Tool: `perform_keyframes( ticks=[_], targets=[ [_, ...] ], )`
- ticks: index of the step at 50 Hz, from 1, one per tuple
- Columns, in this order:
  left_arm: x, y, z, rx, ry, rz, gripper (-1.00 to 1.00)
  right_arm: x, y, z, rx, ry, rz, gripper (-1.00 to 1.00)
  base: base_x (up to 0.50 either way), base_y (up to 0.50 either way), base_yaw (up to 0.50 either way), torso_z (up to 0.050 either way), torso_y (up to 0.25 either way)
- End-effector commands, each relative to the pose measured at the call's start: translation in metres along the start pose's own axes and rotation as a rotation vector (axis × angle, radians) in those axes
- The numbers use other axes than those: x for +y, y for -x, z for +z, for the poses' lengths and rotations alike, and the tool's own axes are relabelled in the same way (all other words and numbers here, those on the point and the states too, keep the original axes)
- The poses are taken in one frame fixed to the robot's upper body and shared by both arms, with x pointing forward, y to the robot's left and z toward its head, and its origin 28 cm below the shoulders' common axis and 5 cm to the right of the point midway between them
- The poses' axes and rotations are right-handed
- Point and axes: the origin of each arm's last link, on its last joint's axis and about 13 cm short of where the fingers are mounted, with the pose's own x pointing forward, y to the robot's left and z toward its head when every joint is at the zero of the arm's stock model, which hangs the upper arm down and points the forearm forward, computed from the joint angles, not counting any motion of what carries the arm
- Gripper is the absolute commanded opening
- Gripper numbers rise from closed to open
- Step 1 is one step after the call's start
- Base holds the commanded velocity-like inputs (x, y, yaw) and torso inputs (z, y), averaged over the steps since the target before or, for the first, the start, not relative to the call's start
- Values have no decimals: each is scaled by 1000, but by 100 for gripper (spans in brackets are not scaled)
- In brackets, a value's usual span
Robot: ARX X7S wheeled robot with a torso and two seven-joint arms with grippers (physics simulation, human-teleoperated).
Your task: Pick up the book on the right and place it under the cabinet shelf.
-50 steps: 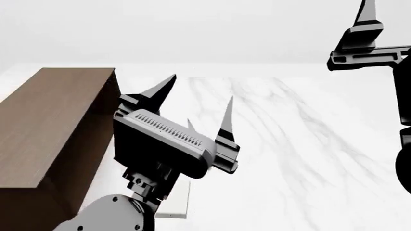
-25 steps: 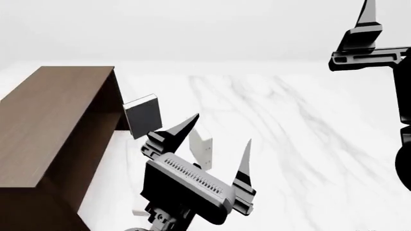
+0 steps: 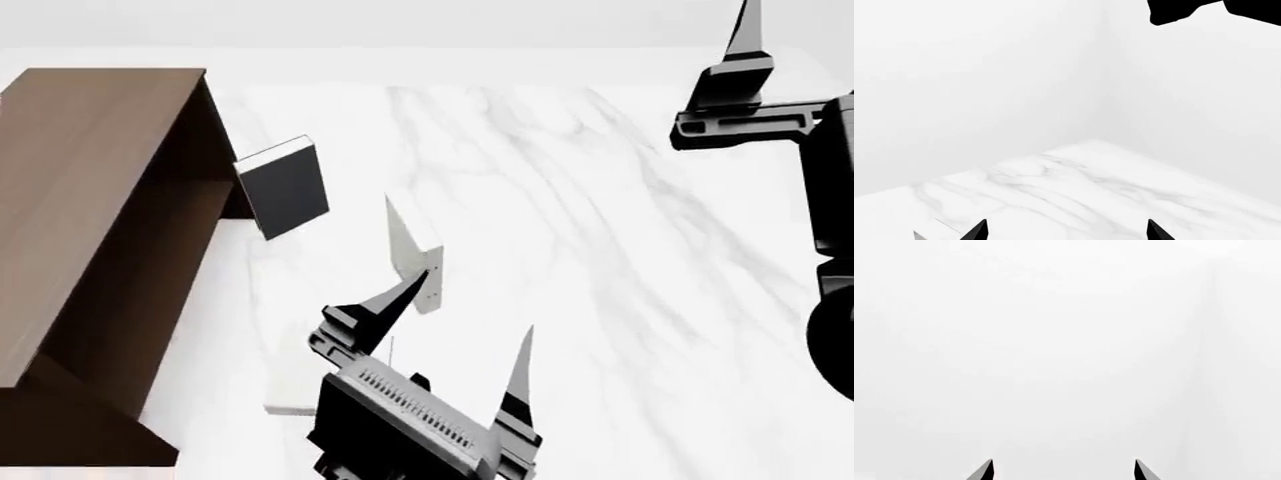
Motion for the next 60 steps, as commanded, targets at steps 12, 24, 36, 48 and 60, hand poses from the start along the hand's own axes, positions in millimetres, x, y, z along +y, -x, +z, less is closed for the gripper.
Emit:
perform_keyframes(
  ticks=[12, 24, 36, 48, 60],
  targets=[
    [-3, 1, -4, 6, 7, -6, 100, 1, -2, 0, 1, 11, 3, 100, 0, 0, 0, 0, -179],
    [-4, 1, -3, 3, 11, -10, 100, 0, -4, 1, -1, 16, 1, 100, 0, 0, 0, 0, -167],
    [-4, -1, -3, 4, 12, -12, 100, 0, -5, 2, -1, 14, 3, 100, 0, 0, 0, 0, -167],
    [-4, -5, -6, 5, 28, -3, 100, -2, -9, 1, -6, 17, -2, 100, 0, 0, 0, 0, -160],
    [-13, -22, -12, -16, 157, 64, 100, -3, -6, -2, -2, 20, -8, 100, 0, 0, 0, 0, -2]
  ],
)
